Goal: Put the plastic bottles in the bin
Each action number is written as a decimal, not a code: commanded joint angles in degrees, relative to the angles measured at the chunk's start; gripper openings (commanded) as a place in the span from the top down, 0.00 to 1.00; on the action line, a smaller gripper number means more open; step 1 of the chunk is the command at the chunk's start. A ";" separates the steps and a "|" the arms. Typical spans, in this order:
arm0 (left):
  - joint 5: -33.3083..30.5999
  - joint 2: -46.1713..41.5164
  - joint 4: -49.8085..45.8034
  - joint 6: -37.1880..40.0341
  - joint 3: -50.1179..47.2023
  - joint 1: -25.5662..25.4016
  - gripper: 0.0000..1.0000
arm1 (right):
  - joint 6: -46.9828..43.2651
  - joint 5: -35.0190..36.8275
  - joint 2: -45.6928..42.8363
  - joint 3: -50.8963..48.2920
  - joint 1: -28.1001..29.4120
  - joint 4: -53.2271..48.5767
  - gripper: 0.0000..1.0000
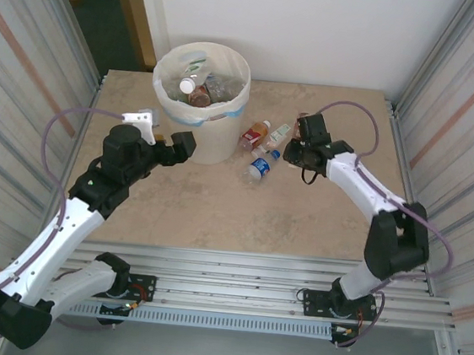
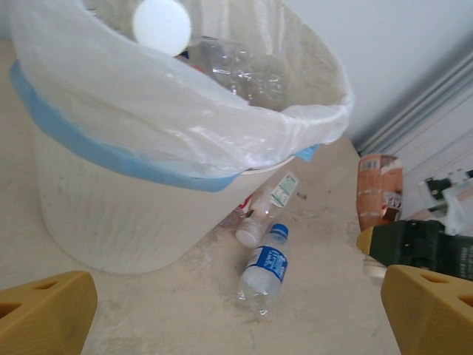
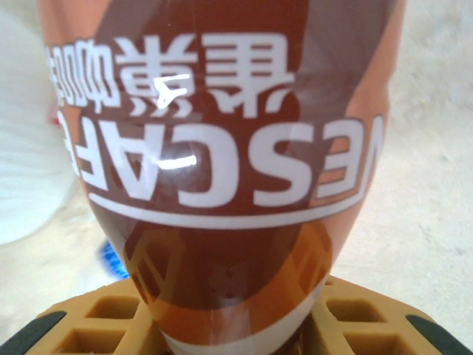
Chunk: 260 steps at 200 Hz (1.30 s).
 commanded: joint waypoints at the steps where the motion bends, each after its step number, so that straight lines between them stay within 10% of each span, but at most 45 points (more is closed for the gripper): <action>1: 1.73 0.29 3.51 0.39 1.56 -2.07 0.01 | -5.22 -0.67 -6.61 -2.84 3.24 5.58 0.74; 84: 8.75 7.57 13.75 4.00 7.45 -13.94 0.01 | -11.11 -9.55 -20.35 -7.51 12.23 18.13 0.72; 188: 13.77 15.55 22.93 0.06 9.57 -15.94 0.09 | -16.01 -14.71 -20.15 -4.59 20.77 21.08 0.70; 260: 12.19 15.64 24.04 -1.08 8.75 -15.92 0.42 | -18.25 -13.71 -18.35 -2.53 24.24 20.82 0.69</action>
